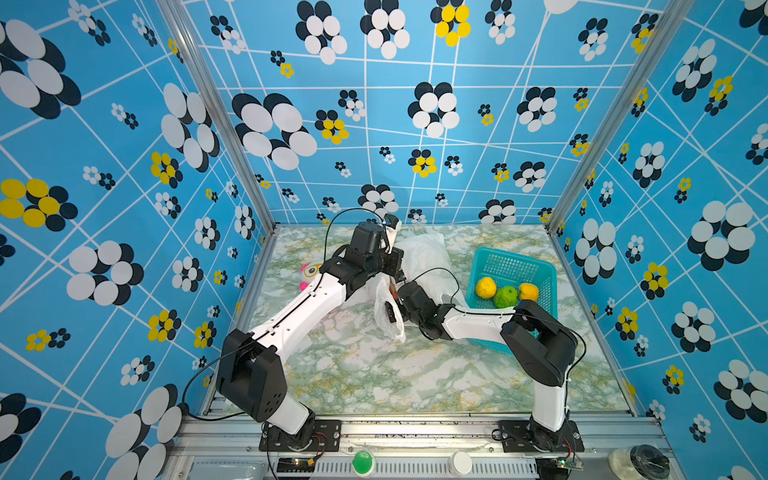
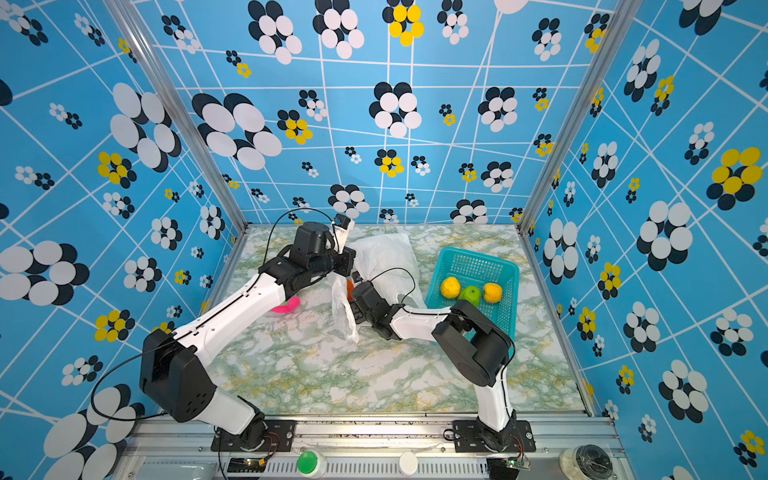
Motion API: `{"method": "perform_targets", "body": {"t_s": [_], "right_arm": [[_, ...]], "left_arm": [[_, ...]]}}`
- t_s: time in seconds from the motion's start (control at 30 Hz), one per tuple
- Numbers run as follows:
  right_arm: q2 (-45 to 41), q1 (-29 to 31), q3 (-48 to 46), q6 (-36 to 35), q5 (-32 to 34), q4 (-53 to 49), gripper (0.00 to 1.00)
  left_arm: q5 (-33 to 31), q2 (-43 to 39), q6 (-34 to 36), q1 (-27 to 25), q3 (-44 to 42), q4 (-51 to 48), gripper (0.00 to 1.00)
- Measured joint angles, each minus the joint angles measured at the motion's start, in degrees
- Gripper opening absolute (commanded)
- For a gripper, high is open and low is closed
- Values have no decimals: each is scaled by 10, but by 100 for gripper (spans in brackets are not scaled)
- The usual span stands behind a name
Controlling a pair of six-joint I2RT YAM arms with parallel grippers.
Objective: Untie the knot of the plastic bag and take out the fruit
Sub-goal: 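Close the right gripper on the pink fruit inside the bag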
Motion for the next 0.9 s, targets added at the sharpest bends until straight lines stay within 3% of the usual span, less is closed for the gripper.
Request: {"method": "perform_targets", "body": {"t_s": [0.2,0.43,0.9], "right_arm": [[49,0,37,15,-18,1,81],[57,0,37,25,-21,-2,58],[-119,0,-53,20,-5,2,42]], "left_arm": [[-2,0,0,0,0,0,0],[-3,0,0,0,0,0,0],[-4,0,0,0,0,0,0]]}}
